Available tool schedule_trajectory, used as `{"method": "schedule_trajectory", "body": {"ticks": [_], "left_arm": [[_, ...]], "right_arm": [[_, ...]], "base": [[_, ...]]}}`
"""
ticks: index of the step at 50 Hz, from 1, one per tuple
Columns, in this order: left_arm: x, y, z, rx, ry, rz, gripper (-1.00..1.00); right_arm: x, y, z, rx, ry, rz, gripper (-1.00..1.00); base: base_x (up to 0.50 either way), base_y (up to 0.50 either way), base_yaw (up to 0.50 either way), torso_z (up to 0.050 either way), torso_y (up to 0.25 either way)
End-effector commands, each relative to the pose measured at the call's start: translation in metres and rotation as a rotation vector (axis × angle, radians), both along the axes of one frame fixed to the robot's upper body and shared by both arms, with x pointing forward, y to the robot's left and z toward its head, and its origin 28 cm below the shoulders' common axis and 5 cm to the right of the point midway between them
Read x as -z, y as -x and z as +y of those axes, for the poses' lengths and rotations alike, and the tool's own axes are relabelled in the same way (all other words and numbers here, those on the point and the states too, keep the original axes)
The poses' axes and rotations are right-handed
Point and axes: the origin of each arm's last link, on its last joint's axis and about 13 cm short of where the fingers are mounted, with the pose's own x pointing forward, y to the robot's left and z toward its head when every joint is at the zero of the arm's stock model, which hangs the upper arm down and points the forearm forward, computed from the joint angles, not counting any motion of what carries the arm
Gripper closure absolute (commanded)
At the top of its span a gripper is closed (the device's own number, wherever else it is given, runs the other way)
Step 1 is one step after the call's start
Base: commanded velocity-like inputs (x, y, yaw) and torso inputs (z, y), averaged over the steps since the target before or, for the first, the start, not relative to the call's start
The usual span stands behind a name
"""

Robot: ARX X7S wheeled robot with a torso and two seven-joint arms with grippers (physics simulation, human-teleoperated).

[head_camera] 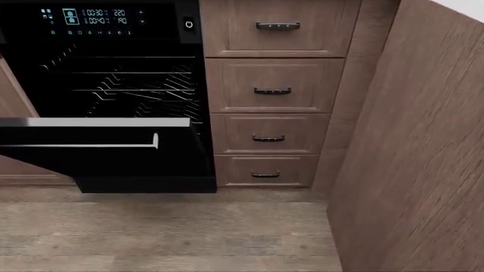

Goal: Close the dishwasher door

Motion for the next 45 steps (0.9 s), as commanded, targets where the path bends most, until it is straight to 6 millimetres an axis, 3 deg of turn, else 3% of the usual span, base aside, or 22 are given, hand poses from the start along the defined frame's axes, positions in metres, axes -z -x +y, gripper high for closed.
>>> {"method": "schedule_trajectory", "body": {"ticks": [1,45], "left_arm": [[0.0003,-0.0003,-0.0003,0.0,-0.001,0.0,-1.0],[0.0002,-0.0024,-0.0005,-0.004,-0.002,0.001,-1.0]], "right_arm": [[0.0002,0.0003,-0.0001,0.0,0.0,0.0,-1.0],[0.0003,0.0023,0.0009,0.0,0.0,0.0,-1.0]], "base": [[0.0,0.0,0.0,-0.02,0.0],[0.0,0.0,0.0,-0.02,0.0]]}}
